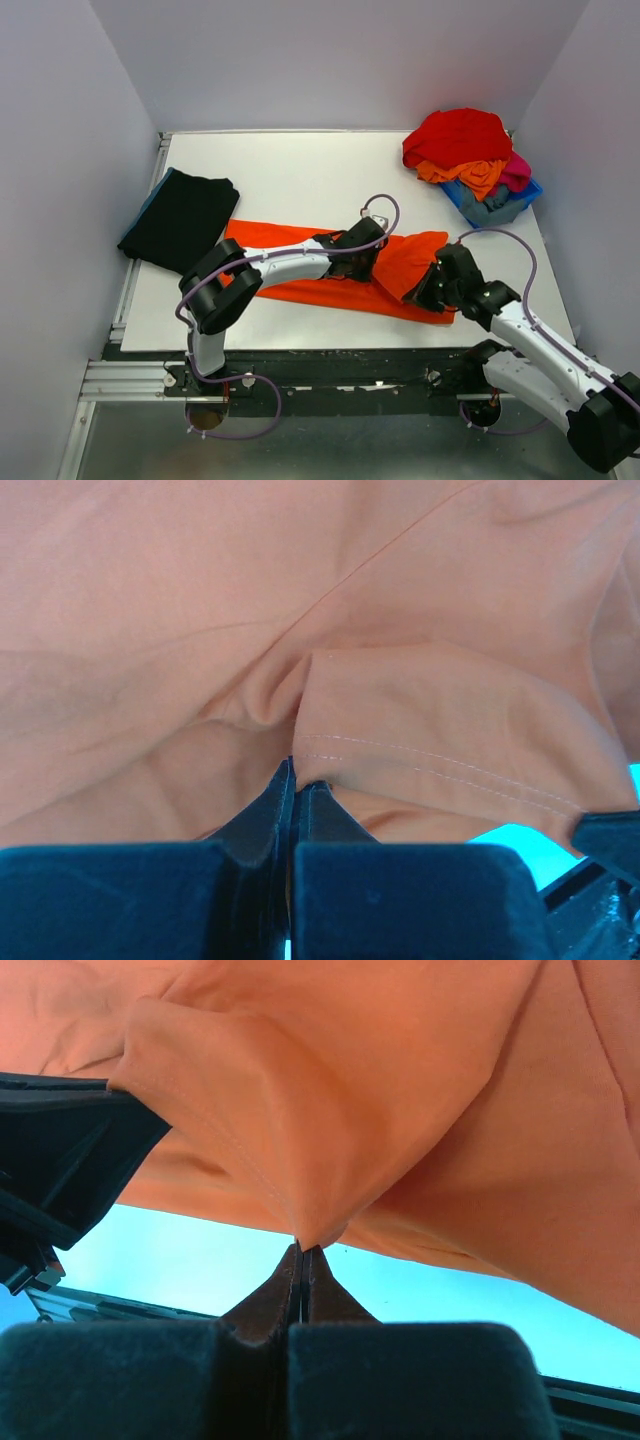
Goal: Fold and stack the t-shirts
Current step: Fold the other side of the tshirt into a rectangle
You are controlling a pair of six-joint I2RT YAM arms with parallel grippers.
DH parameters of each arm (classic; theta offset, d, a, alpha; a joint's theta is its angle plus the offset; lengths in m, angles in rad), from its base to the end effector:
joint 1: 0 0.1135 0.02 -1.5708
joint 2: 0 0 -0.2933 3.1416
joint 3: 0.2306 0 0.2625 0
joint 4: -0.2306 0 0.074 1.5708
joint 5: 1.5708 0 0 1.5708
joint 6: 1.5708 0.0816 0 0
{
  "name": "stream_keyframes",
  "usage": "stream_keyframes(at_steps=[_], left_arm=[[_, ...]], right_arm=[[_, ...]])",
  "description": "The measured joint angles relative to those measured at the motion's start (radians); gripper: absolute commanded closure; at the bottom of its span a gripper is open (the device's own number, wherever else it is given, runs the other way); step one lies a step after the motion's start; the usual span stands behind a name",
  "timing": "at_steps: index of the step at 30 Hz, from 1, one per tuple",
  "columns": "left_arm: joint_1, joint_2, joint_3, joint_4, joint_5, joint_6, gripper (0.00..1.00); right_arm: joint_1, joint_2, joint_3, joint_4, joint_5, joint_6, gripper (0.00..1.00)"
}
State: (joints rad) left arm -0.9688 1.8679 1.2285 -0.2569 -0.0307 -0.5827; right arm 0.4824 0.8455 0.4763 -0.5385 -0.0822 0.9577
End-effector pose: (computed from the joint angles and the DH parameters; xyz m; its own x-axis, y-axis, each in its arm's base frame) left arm 0.2534 -0.3644 0.1681 -0.8167 0.2173 -0.5346 0.4354 0.8400 -0.3236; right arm 0.1573 0.0899 0.1743 -0.8165 0.4926 -0.3013 0.2792 0.7935 0.5407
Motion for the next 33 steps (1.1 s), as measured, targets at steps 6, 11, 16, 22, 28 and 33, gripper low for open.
stream_keyframes(at_steps=[6, 11, 16, 22, 28, 33], left_arm=[[0.000, -0.021, 0.000, -0.083, -0.023, 0.035, 1.00], [0.000, -0.030, 0.022, -0.166, -0.023, 0.069, 1.00], [0.000, -0.030, 0.072, -0.230, -0.022, 0.116, 1.00], [0.000, -0.006, 0.140, -0.275, 0.001, 0.167, 0.99], [0.000, 0.024, 0.147, -0.306, 0.013, 0.191, 0.82], [-0.005, 0.025, 0.141, -0.317, -0.002, 0.198, 0.62]], right_arm=[[0.000, -0.004, 0.004, -0.018, -0.002, 0.034, 0.99], [-0.005, 0.005, 0.044, -0.057, -0.017, 0.073, 0.99], [-0.005, 0.011, 0.066, -0.089, -0.057, 0.140, 0.99], [-0.005, 0.001, 0.003, -0.089, -0.116, 0.241, 0.99], [-0.006, -0.002, -0.058, -0.088, -0.116, 0.297, 0.58], [-0.006, 0.027, -0.046, -0.117, -0.080, 0.265, 0.46]])
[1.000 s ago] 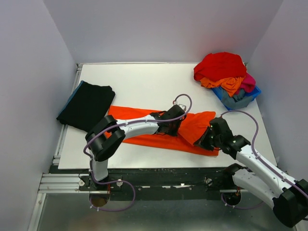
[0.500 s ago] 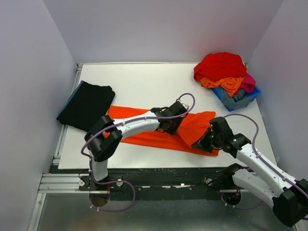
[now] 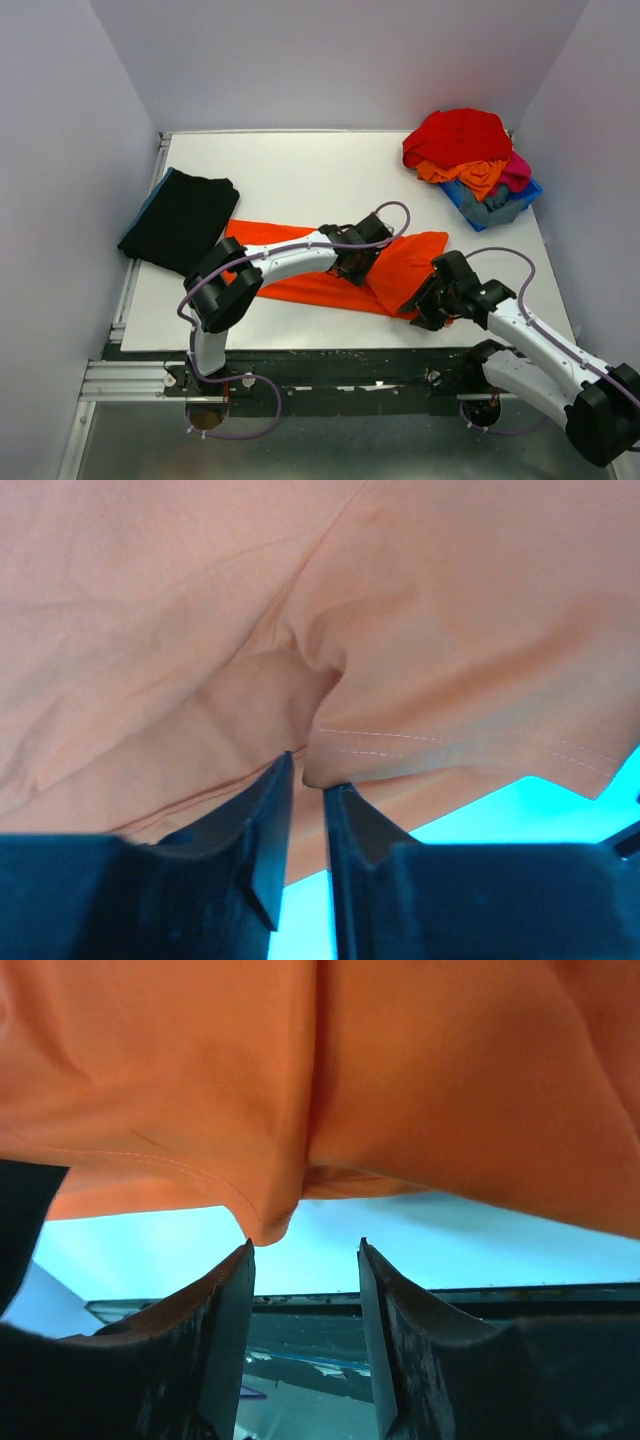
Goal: Fold and stack the t-shirts
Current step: Fold the other side of the tshirt into a rectangle
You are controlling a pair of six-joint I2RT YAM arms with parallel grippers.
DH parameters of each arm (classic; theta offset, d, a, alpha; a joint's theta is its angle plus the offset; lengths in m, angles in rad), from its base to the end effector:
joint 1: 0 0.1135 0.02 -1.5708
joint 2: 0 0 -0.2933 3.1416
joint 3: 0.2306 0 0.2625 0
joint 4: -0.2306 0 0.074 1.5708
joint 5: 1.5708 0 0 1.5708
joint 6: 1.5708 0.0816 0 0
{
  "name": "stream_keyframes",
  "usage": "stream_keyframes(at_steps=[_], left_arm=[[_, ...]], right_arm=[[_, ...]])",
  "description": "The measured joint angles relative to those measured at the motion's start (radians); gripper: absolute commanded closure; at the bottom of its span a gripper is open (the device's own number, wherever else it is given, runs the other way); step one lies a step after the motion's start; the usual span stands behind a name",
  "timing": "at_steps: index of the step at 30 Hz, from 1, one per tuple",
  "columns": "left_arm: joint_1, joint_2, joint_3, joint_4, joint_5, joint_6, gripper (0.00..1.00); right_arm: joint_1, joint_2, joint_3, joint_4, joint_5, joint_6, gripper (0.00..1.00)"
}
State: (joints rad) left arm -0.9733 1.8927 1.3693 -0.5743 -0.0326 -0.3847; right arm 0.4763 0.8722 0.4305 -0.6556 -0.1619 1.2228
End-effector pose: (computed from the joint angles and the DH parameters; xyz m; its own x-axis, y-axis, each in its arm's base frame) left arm 0.2469 -0.3581 0.1775 -0.7711 0.4665 -0.4332 0.5702 0.8087 -0.1441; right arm 0.1348 0.0844 0.1456 -0.7565 0.6537 -0.0206 0.5669 0.6712 0.4776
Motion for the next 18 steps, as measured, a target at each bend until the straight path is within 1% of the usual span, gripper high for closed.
stream_keyframes(at_steps=[3, 6, 8, 9, 12, 13, 14, 15, 18], left_arm=[[-0.004, -0.005, -0.016, -0.002, -0.022, -0.001, 0.58], [-0.006, -0.036, -0.043, -0.021, -0.035, -0.006, 0.57], [-0.007, -0.071, -0.054, -0.042, -0.039, -0.011, 0.57], [-0.007, -0.094, -0.056, -0.053, -0.043, -0.014, 0.58], [-0.008, -0.151, -0.057, -0.071, -0.054, -0.026, 0.63], [-0.009, -0.163, -0.057, -0.077, -0.061, -0.029, 0.69], [-0.008, -0.175, -0.057, -0.082, -0.066, -0.034, 0.72], [-0.005, -0.179, -0.057, -0.082, -0.068, -0.039, 0.73], [0.016, -0.182, -0.057, -0.072, -0.057, -0.057, 0.70]], right_arm=[[0.000, 0.013, 0.067, -0.058, 0.059, -0.042, 0.50], [0.000, 0.011, 0.144, -0.082, 0.114, -0.090, 0.56], [0.000, 0.011, 0.182, -0.080, 0.139, -0.119, 0.63], [0.000, 0.014, 0.194, -0.080, 0.148, -0.132, 0.68], [0.000, 0.050, 0.211, -0.071, 0.168, -0.160, 0.82], [0.000, 0.074, 0.212, -0.068, 0.171, -0.169, 0.87], [0.000, 0.101, 0.212, -0.064, 0.172, -0.174, 0.88], [0.000, 0.131, 0.212, -0.058, 0.172, -0.178, 0.88], [0.000, 0.211, 0.203, -0.018, 0.159, -0.185, 0.88]])
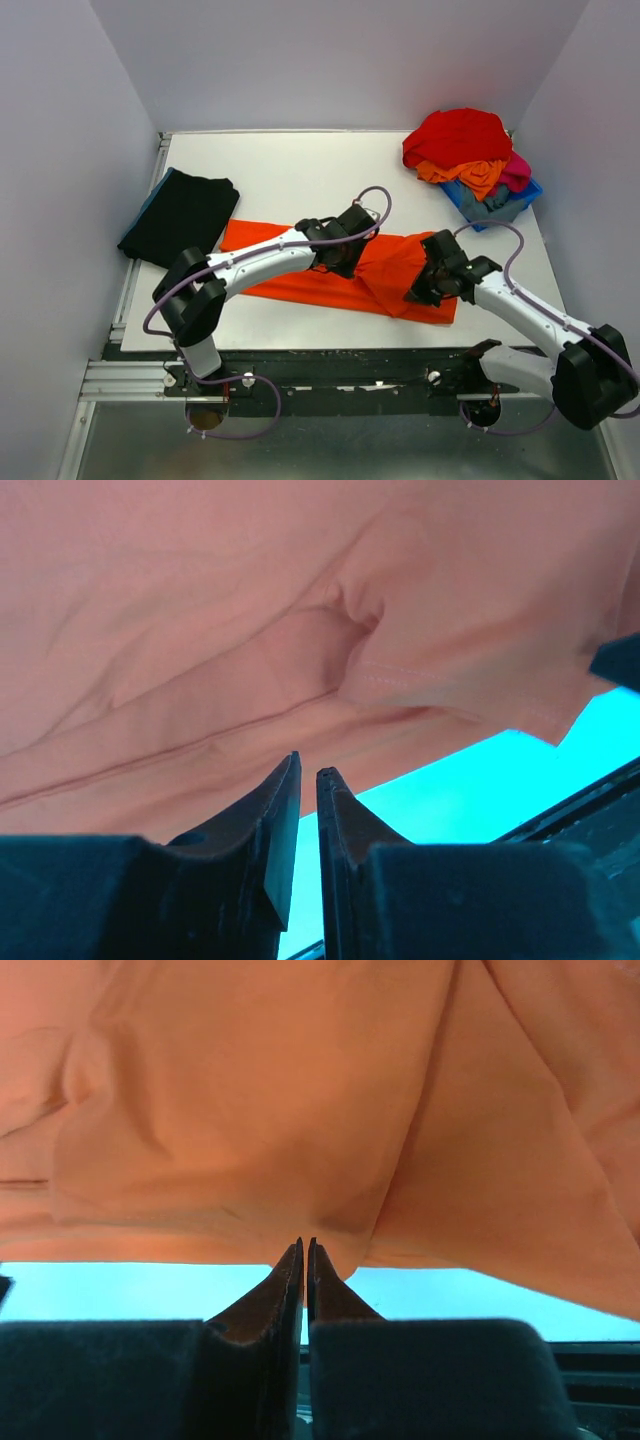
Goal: Fold and stack the t-shirts
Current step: Fold the other side of the tshirt into a rectangle
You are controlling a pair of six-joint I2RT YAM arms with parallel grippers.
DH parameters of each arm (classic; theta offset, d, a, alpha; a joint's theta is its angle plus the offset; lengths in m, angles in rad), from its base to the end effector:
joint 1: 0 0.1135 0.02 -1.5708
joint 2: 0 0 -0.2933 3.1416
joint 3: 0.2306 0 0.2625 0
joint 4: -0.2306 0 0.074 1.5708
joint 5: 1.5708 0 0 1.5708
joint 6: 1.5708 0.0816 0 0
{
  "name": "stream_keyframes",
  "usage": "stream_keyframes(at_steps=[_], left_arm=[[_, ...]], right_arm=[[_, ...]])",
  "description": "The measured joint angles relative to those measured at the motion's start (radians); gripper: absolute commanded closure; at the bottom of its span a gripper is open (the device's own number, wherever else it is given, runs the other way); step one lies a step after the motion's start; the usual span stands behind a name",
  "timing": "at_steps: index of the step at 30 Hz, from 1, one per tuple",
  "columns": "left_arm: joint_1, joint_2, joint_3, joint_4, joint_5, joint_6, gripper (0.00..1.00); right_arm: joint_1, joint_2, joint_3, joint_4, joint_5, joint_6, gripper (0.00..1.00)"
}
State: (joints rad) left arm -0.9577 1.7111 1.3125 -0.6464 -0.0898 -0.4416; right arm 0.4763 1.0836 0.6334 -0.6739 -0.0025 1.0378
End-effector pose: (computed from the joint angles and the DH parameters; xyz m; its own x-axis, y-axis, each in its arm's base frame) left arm 0.2349 -0.3211 0.2257 -0.7870 0.3789 -0.4869 0.5003 0.8537 -0.1444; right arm 0.1831 0.0947 0.1752 -0.8030 0.5549 -0.2176 0.4569 0.8074 0.3732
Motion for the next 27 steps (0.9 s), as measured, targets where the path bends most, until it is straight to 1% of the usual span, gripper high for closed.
stream_keyframes(at_steps=[2, 5, 9, 12, 16, 20, 22, 23, 27], left_arm=[[0.023, 0.000, 0.000, 0.023, 0.018, -0.013, 0.69], [0.063, 0.005, 0.000, 0.082, 0.066, -0.037, 0.69], [0.110, 0.051, 0.008, 0.193, 0.158, -0.072, 0.68], [0.118, 0.128, 0.032, 0.266, 0.228, -0.095, 0.67], [0.111, 0.219, 0.033, 0.336, 0.304, -0.126, 0.67], [0.108, 0.262, 0.026, 0.358, 0.326, -0.136, 0.68], [0.109, 0.264, 0.023, 0.361, 0.326, -0.136, 0.68], [0.109, 0.264, 0.023, 0.364, 0.326, -0.136, 0.68], [0.115, 0.264, 0.022, 0.370, 0.326, -0.136, 0.67]], right_arm=[[0.000, 0.026, -0.025, 0.032, -0.020, 0.000, 0.88], [0.000, 0.022, -0.095, 0.075, -0.048, 0.006, 0.88], [0.000, 0.010, -0.161, 0.079, -0.061, 0.014, 0.90], [0.000, -0.008, -0.161, 0.065, -0.058, 0.016, 0.90], [0.000, -0.069, -0.150, 0.005, -0.034, 0.015, 0.88], [0.000, -0.112, -0.090, -0.022, -0.021, -0.013, 0.88], [0.000, -0.111, -0.067, -0.004, -0.032, -0.041, 0.89], [0.000, -0.106, -0.058, 0.016, -0.045, -0.056, 0.92], [0.000, -0.045, -0.035, 0.117, -0.118, -0.108, 0.93]])
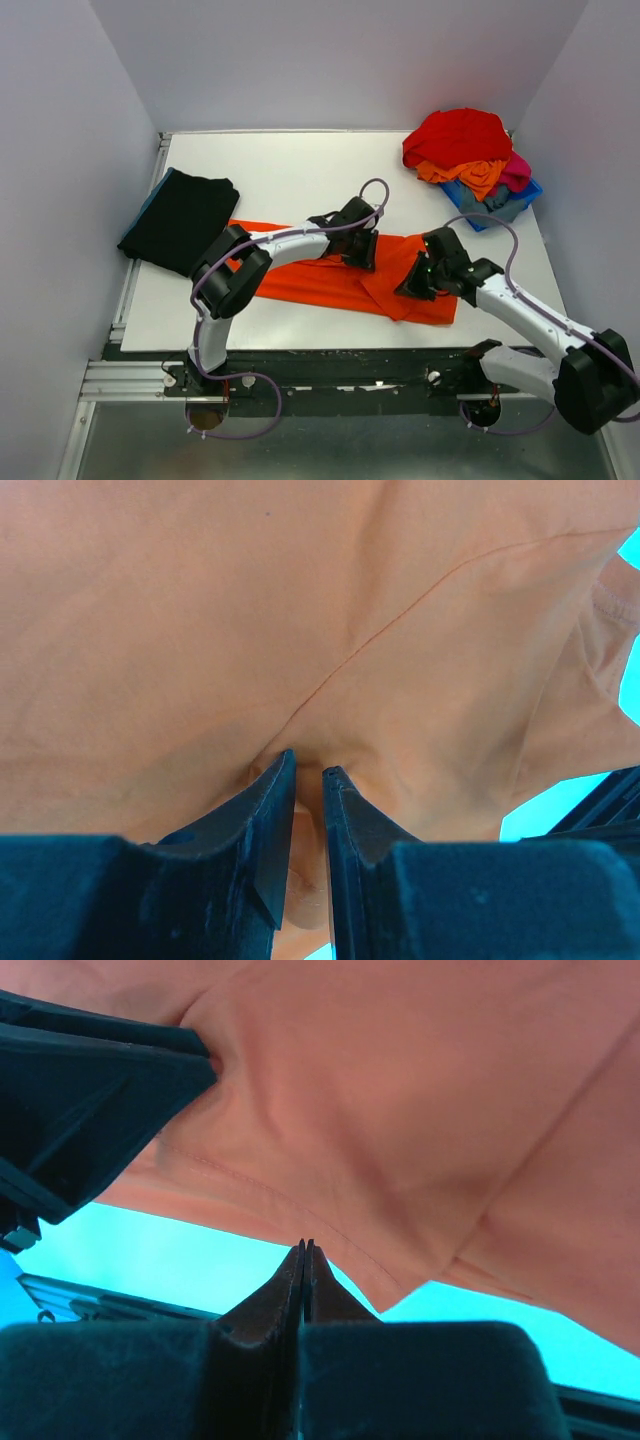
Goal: Fold and stack the t-shirts
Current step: Fold the other side of the tshirt into a rectangle
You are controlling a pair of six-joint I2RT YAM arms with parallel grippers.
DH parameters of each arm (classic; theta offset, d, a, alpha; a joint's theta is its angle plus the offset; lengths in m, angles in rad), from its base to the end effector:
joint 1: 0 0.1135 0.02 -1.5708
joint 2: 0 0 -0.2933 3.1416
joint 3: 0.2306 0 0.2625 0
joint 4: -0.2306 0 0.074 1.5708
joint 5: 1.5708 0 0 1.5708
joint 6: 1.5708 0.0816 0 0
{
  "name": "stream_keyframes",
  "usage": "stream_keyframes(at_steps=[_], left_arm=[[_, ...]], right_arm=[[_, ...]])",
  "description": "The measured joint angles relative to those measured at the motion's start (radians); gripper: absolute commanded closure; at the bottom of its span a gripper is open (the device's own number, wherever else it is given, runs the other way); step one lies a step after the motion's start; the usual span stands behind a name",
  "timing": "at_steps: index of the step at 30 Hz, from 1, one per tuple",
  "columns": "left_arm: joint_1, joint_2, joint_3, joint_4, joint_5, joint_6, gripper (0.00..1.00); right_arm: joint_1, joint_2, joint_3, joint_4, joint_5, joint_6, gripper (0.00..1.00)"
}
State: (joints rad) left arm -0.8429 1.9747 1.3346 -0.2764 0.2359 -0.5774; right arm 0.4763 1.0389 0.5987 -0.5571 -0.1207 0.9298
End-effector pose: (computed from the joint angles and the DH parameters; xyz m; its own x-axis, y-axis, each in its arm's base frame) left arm 0.2980 -0.3631 0.1570 -0.8902 0.2012 -0.4087 0.3994 0.7764 -0.4876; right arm 0.1840 0.1060 0.1815 -0.8577 0.4528 -0.2434 0.2914 0.8183 0.4954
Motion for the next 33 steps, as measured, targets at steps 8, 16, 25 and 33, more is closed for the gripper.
stream_keyframes(at_steps=[8, 16, 25, 33], left_arm=[[0.019, 0.000, -0.002, 0.004, 0.000, 0.008, 0.67], [0.030, 0.003, -0.006, 0.014, 0.001, 0.008, 0.67], [0.057, -0.123, -0.128, 0.073, -0.007, 0.008, 0.57], [0.135, -0.430, -0.320, 0.132, -0.142, 0.029, 1.00]], right_arm=[[0.014, 0.172, -0.061, 0.142, -0.072, -0.008, 0.99], [0.016, 0.035, -0.164, 0.112, -0.069, 0.034, 0.98], [0.016, 0.023, 0.010, -0.026, 0.037, -0.032, 0.99], [0.016, 0.101, 0.122, -0.083, 0.185, -0.079, 0.99]])
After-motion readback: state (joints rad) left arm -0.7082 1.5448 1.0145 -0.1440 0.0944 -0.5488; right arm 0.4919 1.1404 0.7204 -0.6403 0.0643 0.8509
